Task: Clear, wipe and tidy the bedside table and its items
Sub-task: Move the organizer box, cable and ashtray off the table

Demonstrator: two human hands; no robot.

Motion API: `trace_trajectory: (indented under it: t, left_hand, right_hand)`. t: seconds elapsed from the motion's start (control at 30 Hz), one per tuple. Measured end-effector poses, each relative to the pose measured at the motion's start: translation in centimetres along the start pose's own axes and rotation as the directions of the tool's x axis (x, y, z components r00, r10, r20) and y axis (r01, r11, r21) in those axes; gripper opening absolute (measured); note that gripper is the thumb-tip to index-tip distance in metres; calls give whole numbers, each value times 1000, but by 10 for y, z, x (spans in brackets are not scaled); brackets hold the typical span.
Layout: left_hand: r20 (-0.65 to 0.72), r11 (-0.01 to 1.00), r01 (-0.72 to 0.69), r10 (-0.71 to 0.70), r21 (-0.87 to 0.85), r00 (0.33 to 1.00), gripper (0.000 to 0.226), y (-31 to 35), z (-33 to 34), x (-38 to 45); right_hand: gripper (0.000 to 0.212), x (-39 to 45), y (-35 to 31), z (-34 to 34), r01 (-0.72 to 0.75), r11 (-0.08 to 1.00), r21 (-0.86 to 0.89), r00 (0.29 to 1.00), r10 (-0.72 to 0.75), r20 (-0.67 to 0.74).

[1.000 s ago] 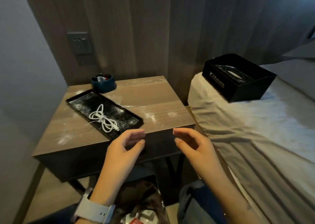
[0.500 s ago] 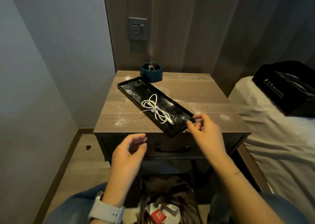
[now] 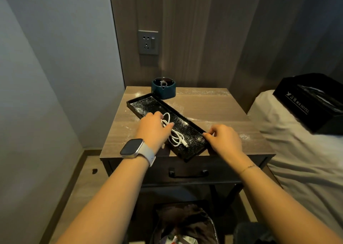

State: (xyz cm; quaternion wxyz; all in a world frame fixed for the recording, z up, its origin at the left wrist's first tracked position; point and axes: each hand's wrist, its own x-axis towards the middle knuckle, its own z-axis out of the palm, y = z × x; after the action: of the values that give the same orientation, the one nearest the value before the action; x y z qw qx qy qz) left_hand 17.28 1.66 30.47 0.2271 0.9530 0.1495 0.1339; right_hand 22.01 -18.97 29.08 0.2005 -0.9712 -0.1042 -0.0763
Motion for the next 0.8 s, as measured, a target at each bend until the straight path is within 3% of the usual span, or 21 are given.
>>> trace_trajectory:
  t: [0.1, 0.17, 0.3, 0.47, 0.53, 0.6, 0.67, 0.73, 0.8]
  left_hand:
    - [75, 986, 26, -39, 167, 996, 65, 7, 8, 12]
    - [115, 980, 31, -54, 195, 992, 64, 11, 12, 14]
    - [95, 992, 57, -68, 114, 993, 44, 15, 13, 11]
    - [54, 992, 127, -127, -6, 990, 52, 17, 5, 7]
    - [38, 988, 140, -137, -67, 990, 50, 17, 2, 5]
    - [20, 969, 161, -160, -189, 987, 44, 15, -5, 1]
    - [3, 931, 182, -191, -318, 982, 39, 10, -14, -3]
    - [-6, 901, 198, -217, -385, 976, 37, 4, -25, -7]
    - [-15, 868, 212, -244, -448, 970, 34, -6, -35, -11]
  right_hand:
    - [25, -2, -3, -2, 39, 999, -32, 999, -38, 18]
    - [24, -4, -5, -2, 67, 997, -43, 998, -67, 2]
    - [23, -5, -6, -3, 120, 993, 9, 992, -120, -43]
    - [20, -7, -9, -5, 160, 980, 120, 987, -159, -22]
    - [16, -10, -10, -7, 112, 960, 257, 993, -116, 0]
    - [9, -9, -12, -10, -48, 848, 528, 997, 7, 79]
    - [3, -5, -14, -8, -246, 634, 733, 968, 120, 222]
    - [14, -1, -16, -4, -365, 461, 809, 931, 173, 322]
    - [21, -2, -18, -1, -391, 407, 825, 920, 195, 340]
